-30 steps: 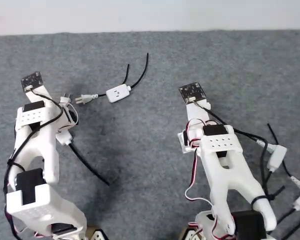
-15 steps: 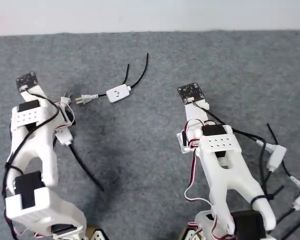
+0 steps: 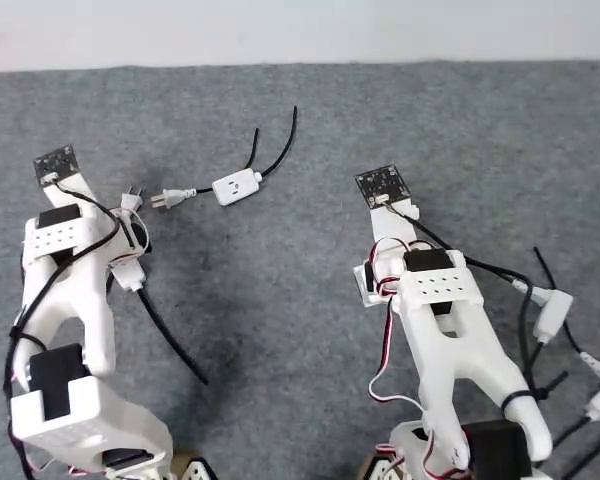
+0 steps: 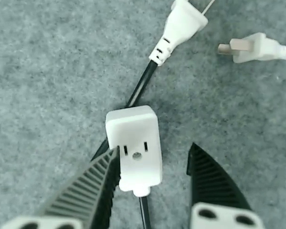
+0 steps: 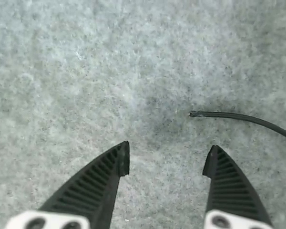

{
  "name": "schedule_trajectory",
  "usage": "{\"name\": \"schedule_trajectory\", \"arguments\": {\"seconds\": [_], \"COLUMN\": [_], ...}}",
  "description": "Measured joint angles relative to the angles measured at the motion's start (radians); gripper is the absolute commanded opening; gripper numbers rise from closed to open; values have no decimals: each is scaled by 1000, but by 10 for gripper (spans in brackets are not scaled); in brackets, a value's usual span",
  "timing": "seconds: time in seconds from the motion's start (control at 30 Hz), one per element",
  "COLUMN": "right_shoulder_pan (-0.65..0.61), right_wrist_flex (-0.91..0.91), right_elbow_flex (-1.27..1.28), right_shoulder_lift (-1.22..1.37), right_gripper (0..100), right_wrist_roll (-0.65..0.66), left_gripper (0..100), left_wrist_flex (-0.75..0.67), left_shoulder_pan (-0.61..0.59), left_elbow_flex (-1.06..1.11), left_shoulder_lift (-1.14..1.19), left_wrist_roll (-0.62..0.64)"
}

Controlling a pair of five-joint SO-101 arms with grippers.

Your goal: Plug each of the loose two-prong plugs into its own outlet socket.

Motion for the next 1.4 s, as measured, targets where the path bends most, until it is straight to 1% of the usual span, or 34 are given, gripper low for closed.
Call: {"name": "schedule_trajectory", "arguments": {"seconds": [0.43, 0.57, 0.77, 0.9, 0.97, 1.13, 1.4], "right_shoulder_pan": [0, 0, 0, 0, 0, 0, 2], "right_wrist_flex": [2, 2, 2, 2, 2, 2, 2], "right_elbow_flex": [0, 0, 0, 0, 0, 0, 0], "right_shoulder_lift": [0, 0, 0, 0, 0, 0, 0], "right_gripper": [252, 252, 252, 252, 252, 252, 252], "right_wrist_roll": [0, 0, 0, 0, 0, 0, 0], "left_gripper": [227, 225, 225, 224, 224, 224, 224], "left_wrist_flex": [-6, -6, 69, 94, 97, 157, 170], "left_shoulder_pan": [18, 18, 21, 20, 6, -58, -92], "left_elbow_flex": [8, -9, -146, -161, -163, -141, -107], "left_shoulder_lift": [0, 54, 153, 169, 169, 195, 193], "left_wrist_roll": [-11, -11, -11, -11, -11, -8, -11]}}
